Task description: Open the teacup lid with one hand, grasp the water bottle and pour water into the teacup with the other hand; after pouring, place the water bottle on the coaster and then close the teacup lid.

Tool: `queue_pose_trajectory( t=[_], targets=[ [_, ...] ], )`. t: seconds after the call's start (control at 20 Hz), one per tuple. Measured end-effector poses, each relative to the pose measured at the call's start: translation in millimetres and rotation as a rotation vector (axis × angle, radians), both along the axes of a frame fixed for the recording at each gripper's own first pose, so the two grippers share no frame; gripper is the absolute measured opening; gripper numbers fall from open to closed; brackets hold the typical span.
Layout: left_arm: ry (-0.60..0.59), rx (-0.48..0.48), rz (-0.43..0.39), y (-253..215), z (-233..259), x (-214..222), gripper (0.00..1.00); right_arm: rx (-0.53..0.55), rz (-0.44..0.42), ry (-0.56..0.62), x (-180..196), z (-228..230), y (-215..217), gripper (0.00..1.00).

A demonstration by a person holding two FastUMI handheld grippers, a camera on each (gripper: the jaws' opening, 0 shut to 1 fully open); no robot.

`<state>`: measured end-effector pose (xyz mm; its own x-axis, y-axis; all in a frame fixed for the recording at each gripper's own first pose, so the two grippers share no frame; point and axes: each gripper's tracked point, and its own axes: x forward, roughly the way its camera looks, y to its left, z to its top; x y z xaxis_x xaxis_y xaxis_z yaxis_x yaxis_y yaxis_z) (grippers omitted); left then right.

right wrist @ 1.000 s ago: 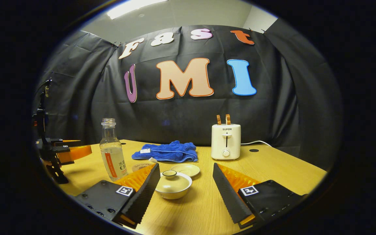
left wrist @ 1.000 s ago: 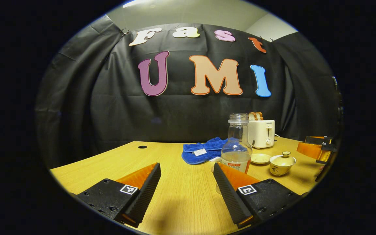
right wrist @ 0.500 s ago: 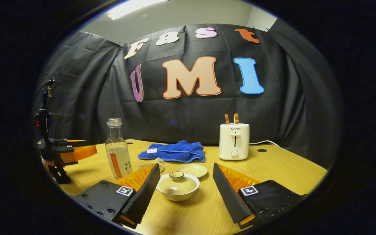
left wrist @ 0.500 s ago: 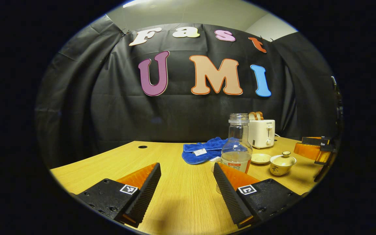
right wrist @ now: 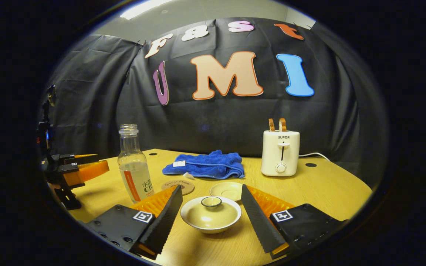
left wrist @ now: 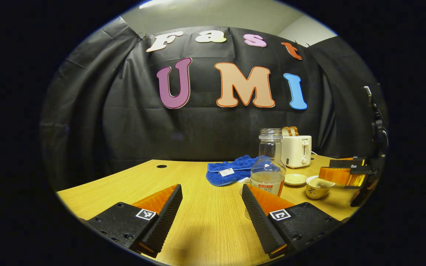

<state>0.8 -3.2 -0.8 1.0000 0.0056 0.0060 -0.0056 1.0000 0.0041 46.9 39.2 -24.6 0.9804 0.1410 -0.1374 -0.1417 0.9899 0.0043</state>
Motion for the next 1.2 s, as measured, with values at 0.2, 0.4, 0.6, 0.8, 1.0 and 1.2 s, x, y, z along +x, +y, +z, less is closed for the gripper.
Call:
queue_pose_trajectory(
  t=[0.2,0.4,0.6,0.8,1.0,1.2],
  targets=[
    [0.0,0.0,0.0,0.4,-0.5,-0.3,0.95,-0.003,0.005,0.012,7.3,-1.4,3.0,1.0],
    [0.0,0.0,0.0,0.6,0.5,-0.8,0.95,-0.002,-0.001,0.022,10.4,-2.4,1.6,0.83],
    [0.0,0.0,0.001,0.3,0.0,-0.6,0.95,-0.021,0.006,0.08,17.2,-15.1,5.2,0.74],
    [0.0,0.0,0.001,0.5,0.1,-0.2,0.95,-0.024,0.0,0.134,20.4,-24.8,3.5,0.68],
    [0.0,0.0,0.002,0.2,-0.1,-1.1,0.95,-0.029,0.01,0.115,22.9,-22.1,5.6,0.49],
    [0.0,0.0,0.001,0.5,0.0,-0.4,0.95,-0.031,-0.009,0.105,23.7,-21.4,2.5,0.33]
  ],
)
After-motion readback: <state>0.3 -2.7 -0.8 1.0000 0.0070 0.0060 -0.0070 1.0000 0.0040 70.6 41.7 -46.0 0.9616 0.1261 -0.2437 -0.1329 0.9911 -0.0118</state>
